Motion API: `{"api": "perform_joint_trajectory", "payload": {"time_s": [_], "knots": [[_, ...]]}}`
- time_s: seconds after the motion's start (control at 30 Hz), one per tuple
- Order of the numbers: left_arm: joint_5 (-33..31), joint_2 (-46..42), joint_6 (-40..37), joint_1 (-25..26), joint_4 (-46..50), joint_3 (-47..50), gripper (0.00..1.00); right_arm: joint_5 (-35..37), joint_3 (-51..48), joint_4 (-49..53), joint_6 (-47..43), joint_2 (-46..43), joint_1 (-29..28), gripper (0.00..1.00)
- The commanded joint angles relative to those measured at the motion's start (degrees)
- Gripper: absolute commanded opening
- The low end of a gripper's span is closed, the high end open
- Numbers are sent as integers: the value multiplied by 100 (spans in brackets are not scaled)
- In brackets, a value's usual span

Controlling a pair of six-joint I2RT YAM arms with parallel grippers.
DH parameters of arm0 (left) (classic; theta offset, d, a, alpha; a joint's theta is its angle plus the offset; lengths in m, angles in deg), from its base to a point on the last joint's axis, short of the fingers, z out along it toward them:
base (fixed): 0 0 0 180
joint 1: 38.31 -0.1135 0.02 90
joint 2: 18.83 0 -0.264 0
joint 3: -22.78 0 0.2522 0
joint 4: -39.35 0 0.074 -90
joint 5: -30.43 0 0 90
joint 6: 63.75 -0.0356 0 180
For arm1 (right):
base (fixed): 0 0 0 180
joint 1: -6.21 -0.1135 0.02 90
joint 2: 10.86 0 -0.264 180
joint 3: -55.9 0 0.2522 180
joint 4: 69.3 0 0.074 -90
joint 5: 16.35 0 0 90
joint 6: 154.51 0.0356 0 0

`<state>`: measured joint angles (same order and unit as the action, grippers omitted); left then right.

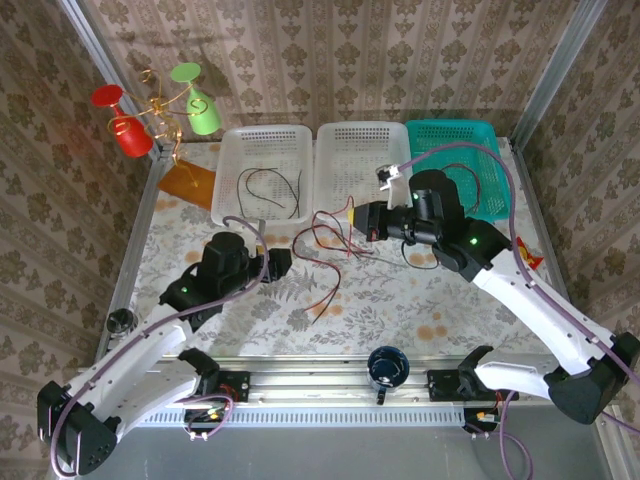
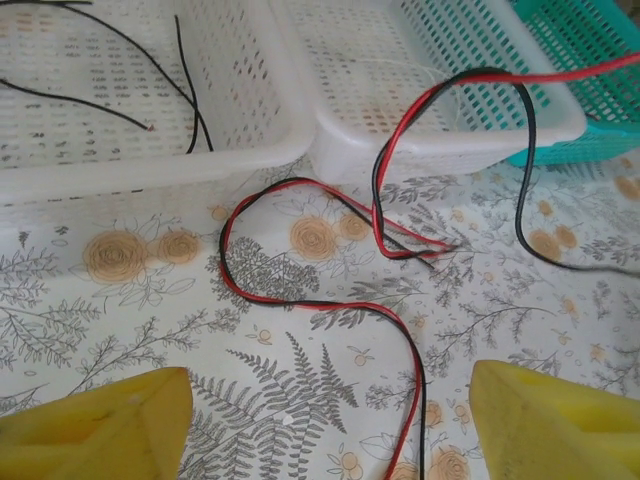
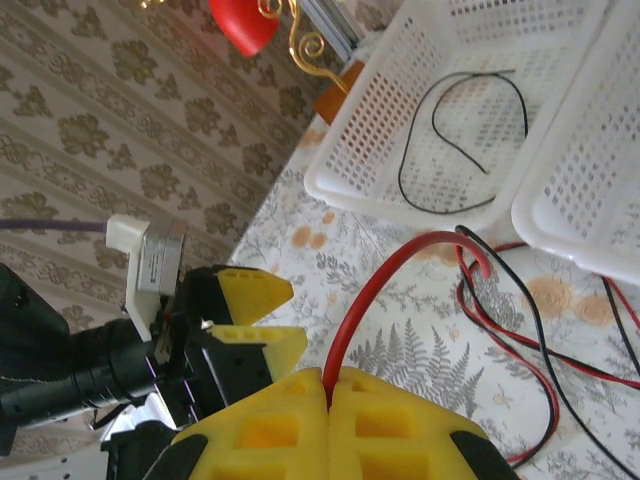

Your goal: Untangle the cables

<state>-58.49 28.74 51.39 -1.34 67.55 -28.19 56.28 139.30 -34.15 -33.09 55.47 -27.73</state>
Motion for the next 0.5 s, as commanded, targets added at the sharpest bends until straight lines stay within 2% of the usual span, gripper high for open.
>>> {"api": "perform_joint_trajectory", "payload": {"time_s": [0.0,0.1,0.23,0.47], "knots": [[324,-386,-364,-45,-558,162,76,-286,235,-388,-84,-141,116,0],[541,-709,-485,-53,-1468,447,77,-434,259,-461,-88,-172,213,0],[805,-738,-560,-98,-1875,337,80,-551,187,-537,-32,-210,343,0],[1794,202,514,-105,-2670,-31,79,-727,124,-1063,136,-180,490,0]]}}
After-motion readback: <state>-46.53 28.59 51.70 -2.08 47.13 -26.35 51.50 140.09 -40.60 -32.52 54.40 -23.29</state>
